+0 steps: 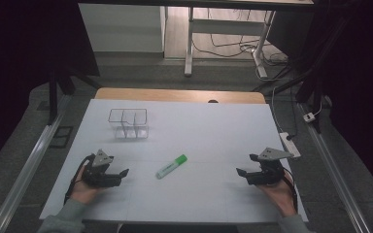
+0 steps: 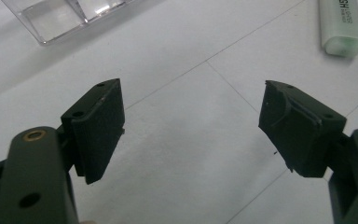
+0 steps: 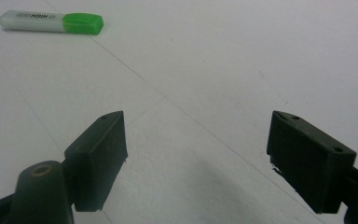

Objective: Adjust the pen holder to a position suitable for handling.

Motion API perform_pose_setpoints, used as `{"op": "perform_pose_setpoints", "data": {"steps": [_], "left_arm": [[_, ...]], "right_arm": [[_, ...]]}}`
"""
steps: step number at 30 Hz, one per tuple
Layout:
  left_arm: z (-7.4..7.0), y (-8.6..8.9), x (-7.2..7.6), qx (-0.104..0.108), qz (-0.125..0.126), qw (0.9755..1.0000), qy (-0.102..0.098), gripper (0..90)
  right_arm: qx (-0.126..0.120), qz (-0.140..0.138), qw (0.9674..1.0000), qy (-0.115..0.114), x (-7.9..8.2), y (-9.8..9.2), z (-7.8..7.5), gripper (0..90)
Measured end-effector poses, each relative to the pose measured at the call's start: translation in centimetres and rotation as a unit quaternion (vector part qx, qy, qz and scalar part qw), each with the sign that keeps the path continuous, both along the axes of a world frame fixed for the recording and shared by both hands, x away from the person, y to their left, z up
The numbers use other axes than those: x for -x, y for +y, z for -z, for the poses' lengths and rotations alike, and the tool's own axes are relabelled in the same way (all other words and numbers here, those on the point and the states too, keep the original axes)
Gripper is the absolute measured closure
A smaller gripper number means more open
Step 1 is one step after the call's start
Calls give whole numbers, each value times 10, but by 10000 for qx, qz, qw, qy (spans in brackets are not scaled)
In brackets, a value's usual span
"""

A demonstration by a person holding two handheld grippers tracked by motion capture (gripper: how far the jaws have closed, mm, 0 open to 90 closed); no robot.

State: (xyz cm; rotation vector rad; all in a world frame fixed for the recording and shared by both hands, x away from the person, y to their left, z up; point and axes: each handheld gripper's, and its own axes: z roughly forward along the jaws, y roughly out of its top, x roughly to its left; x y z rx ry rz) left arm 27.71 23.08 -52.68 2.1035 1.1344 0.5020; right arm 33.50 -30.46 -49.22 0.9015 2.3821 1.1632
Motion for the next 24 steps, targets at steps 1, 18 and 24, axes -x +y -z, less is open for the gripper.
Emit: {"op": "perform_pose_setpoints", "data": {"steps": [1,18,24], "left_arm": [[0,0,0,3,1,10000,-4,226],[-1,3,-8,140,31,9999,40,229],[-2,4,-9,167,66,9998,39,230]], "right_arm": [[10,-1,10000,16,0,0,0,201],[-84,-36,10000,5,-1,0,1,224],[-95,-35,9999,-13,-3,2,3,233]]}}
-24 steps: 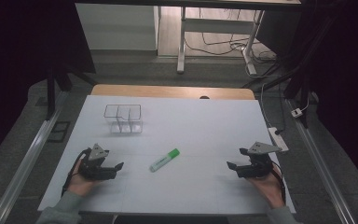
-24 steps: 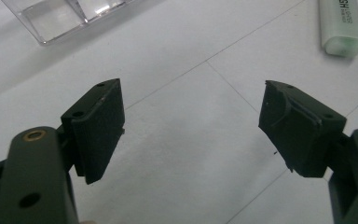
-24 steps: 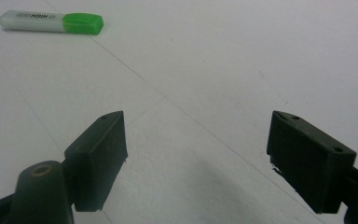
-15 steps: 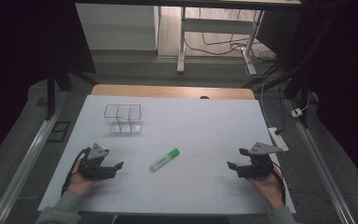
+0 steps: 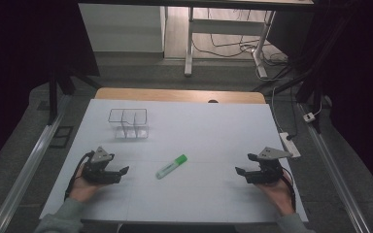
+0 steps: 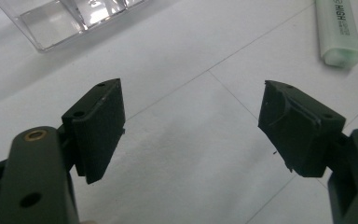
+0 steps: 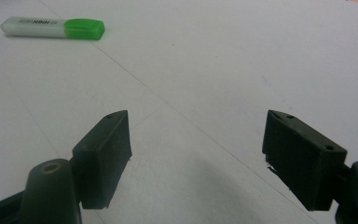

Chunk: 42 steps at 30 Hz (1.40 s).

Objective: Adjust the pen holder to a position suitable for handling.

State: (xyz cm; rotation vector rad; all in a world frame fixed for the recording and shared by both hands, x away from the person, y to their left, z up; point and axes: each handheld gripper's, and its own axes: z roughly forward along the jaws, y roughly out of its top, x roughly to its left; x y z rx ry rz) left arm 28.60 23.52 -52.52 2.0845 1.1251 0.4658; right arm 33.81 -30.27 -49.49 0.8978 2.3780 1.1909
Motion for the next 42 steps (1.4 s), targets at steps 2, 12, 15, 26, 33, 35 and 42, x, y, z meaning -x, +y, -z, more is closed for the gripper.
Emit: {"op": "perform_pose_setpoints", "data": {"steps": [2,12,15,26,33,35,42], "left_arm": [[-1,1,0,2,-10,10000,-1,230],[-5,2,-8,-51,-106,9999,27,234],[-8,1,-14,-79,-108,9999,54,234],[-15,8,-36,-69,-222,9997,66,244],[-21,25,-45,53,-439,9990,105,252],[-21,27,-48,87,-455,9988,132,254],[-18,37,-61,6,-590,9980,219,273]], "right_arm": [[15,-19,10000,-13,-1,2,0,234],[66,-45,10000,28,-3,7,2,233],[87,-8,10000,14,-2,5,1,234],[58,82,9999,70,-6,1,4,236],[59,133,9999,10,-6,3,3,238],[86,140,9999,26,-6,2,3,238],[91,134,9999,59,-6,1,5,242]]}}
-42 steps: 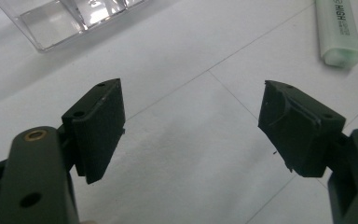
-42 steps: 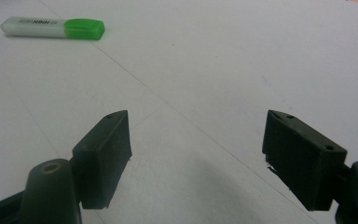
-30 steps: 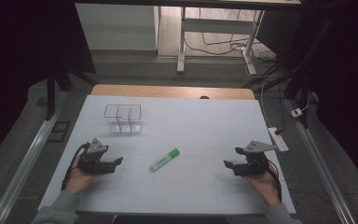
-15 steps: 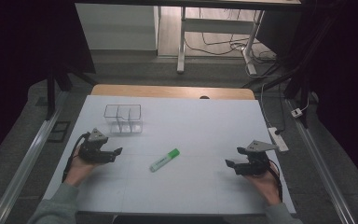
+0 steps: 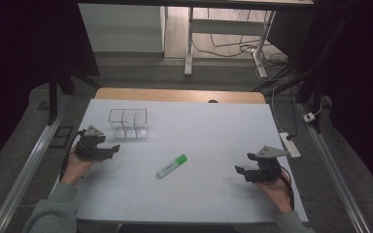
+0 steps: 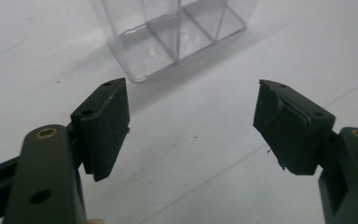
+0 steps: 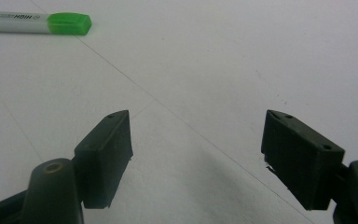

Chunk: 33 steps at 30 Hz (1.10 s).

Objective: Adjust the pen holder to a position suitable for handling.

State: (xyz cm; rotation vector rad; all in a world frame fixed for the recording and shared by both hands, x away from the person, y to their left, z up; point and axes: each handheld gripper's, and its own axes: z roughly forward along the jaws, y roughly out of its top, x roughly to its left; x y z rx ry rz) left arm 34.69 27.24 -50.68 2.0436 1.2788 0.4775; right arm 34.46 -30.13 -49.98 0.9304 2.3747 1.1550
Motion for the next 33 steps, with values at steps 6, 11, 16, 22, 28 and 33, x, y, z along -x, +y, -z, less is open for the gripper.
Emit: {"op": "perform_pose_setpoints", "data": {"steps": [6,11,16,22,28,33], "left_arm": [[-5,9,-6,-71,-163,9998,-41,314],[-6,15,-12,-87,-284,9995,-70,352],[-5,17,-18,-94,-351,9993,-84,427],[0,23,-29,-49,-603,9981,-74,582],[5,29,-39,-33,-724,9973,-76,793],[6,31,-49,65,-716,9974,-47,892]], "right_arm": [[38,-6,10000,-5,1,1,0,241],[18,4,10000,17,1,1,0,239],[26,-13,10000,4,1,1,0,240],[26,-4,10000,37,-1,1,2,240],[37,5,10000,50,-1,1,3,239],[48,11,10000,74,-2,4,4,240]]}}
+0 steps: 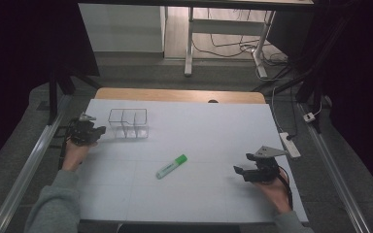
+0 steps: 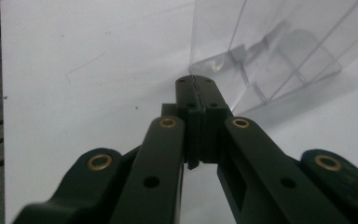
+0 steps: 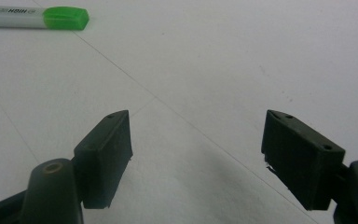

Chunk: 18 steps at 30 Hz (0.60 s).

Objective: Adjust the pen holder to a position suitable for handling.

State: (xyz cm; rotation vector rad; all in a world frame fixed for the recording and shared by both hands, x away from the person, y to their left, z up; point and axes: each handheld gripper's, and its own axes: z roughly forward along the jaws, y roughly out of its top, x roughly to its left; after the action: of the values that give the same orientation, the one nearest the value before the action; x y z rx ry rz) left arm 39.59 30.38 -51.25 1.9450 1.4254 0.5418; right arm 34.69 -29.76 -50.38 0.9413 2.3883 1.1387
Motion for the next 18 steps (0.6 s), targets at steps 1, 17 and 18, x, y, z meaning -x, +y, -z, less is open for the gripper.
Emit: {"op": "perform_pose_setpoints", "data": {"steps": [1,17,18], "left_arm": [[1,0,-3,19,-2,10000,-2,893],[7,-7,-19,232,166,9996,24,893],[7,-8,-20,236,171,9996,25,893]], "right_arm": [[18,2,10000,-6,0,1,0,240],[63,35,10000,53,-1,0,2,238],[82,40,9999,54,-1,0,2,238]]}}
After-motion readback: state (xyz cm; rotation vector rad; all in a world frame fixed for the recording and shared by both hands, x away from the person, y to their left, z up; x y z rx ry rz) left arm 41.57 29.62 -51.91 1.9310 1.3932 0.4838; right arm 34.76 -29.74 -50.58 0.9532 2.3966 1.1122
